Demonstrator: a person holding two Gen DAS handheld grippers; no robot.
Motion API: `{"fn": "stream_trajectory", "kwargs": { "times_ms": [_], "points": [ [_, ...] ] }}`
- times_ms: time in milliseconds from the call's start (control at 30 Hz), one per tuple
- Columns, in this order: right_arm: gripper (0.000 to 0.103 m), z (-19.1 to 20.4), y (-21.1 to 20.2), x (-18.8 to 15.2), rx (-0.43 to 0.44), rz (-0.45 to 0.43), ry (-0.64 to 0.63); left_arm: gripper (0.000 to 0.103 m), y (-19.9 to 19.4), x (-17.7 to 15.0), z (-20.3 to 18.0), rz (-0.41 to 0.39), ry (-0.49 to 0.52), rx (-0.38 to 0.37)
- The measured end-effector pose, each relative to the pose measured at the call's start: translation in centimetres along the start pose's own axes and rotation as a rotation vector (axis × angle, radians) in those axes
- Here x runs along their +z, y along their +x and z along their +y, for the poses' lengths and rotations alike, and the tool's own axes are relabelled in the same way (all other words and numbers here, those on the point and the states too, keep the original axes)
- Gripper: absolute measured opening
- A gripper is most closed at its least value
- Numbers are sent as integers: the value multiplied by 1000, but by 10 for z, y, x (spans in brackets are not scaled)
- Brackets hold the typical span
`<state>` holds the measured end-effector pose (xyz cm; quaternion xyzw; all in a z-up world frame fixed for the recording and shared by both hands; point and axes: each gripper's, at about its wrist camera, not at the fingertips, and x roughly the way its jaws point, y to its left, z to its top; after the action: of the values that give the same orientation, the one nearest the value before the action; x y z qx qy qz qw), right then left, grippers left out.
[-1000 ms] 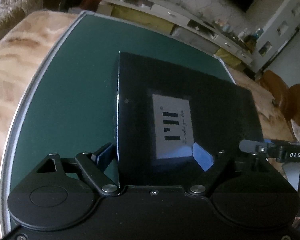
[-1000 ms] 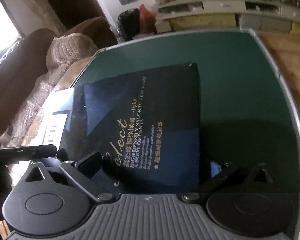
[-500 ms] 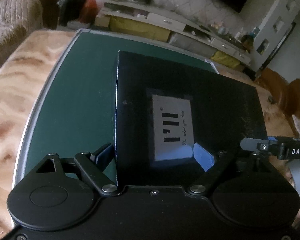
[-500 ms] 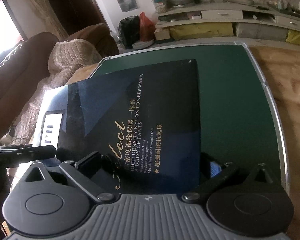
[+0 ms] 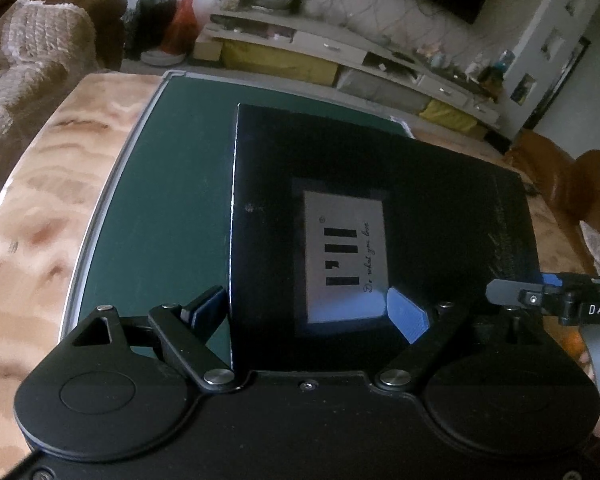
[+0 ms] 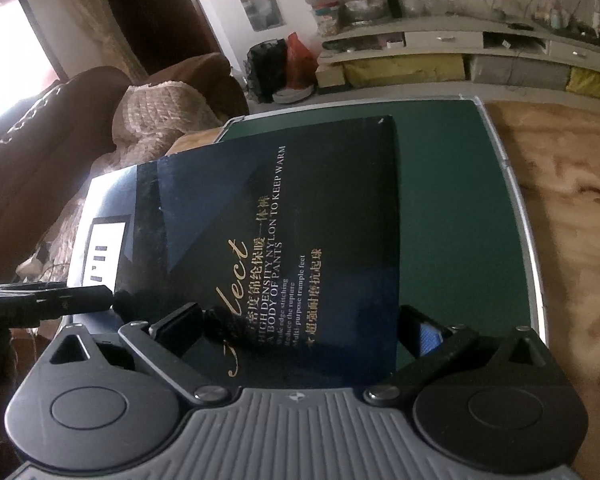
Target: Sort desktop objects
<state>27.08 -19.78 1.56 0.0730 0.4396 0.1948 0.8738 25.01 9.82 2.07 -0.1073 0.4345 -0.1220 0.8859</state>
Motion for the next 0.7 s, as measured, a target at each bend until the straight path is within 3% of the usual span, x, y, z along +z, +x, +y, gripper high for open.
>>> {"fn": "stream_trajectory", "kwargs": {
  "times_ms": [700],
  "points": [
    [103, 25, -68, -91, 20, 37, -27, 87, -73, -89, -24, 24, 23, 30]
  ]
}}
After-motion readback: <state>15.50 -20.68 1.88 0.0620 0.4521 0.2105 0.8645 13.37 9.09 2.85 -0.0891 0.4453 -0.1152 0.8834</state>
